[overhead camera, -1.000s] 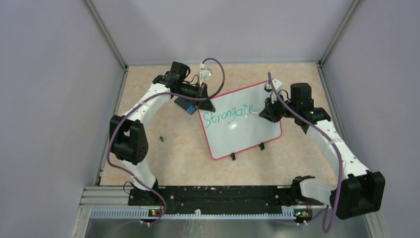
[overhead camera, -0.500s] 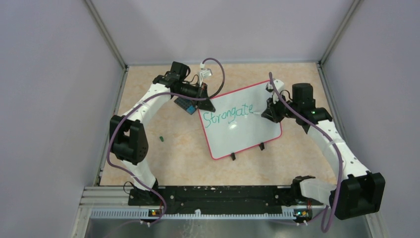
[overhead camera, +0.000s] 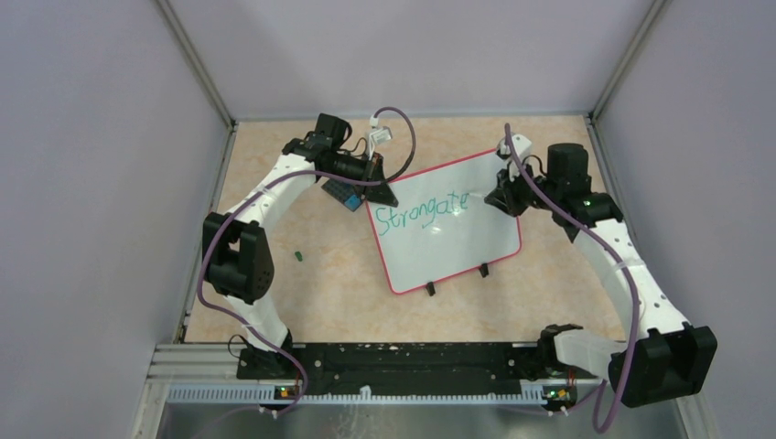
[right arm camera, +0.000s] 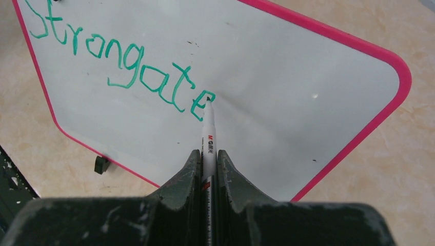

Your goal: Write a sentence on the whiteboard

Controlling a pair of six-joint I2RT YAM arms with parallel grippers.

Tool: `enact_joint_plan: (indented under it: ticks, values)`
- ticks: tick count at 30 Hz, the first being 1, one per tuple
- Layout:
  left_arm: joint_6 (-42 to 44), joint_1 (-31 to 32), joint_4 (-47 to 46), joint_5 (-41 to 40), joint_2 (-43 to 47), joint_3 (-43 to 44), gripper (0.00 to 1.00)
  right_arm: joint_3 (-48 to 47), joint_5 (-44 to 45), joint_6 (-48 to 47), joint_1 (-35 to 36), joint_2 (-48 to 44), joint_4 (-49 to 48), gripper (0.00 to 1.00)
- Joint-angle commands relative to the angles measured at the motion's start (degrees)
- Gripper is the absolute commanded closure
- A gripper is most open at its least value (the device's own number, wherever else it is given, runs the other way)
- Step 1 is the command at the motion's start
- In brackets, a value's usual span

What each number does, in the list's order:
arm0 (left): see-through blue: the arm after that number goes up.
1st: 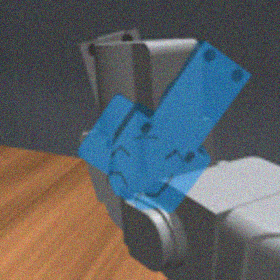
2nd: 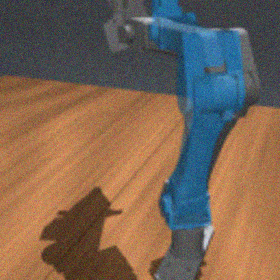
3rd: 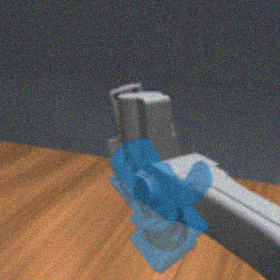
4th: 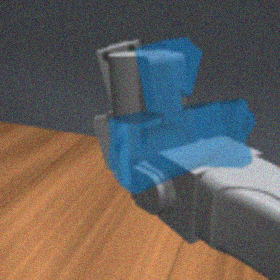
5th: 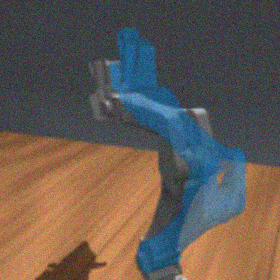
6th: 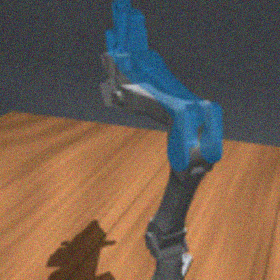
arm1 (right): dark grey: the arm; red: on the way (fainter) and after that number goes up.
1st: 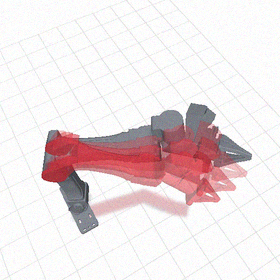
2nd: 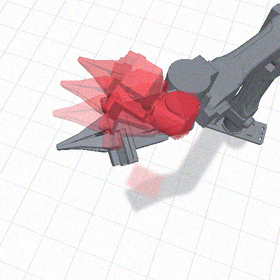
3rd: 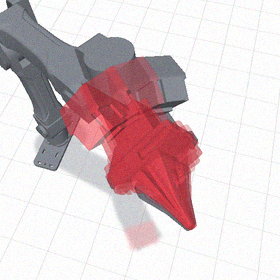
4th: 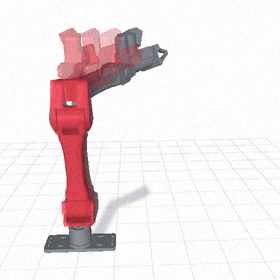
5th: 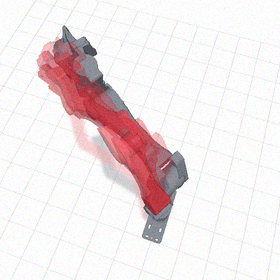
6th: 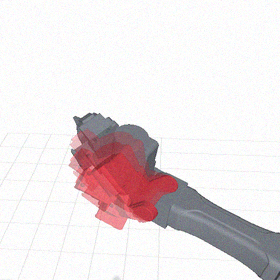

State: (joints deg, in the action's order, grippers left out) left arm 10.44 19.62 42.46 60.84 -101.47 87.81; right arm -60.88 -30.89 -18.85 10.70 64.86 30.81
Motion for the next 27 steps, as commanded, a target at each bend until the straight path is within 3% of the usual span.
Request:
enact_joint_plan:
  ticks: [1, 14, 27]
  values:
    - [2.8, 0.7, 1.0, -2.3, 0.7, -0.7, 1.0, -2.2, 0.5, 0.1, -0.5, 0.2, -1.5, 1.0]
    - [2.8, 0.7, 1.1, -2.2, 0.4, -0.4, 1.0, -0.1, 3.6, -0.5, -0.5, 2.8, -3.5, 1.0]
    - [3.2, 0.7, 1.2, -2.3, 0.3, -0.4, 1.0, 5.1, 4.1, -2.4, -0.5, -0.6, -1.2, 1.0]
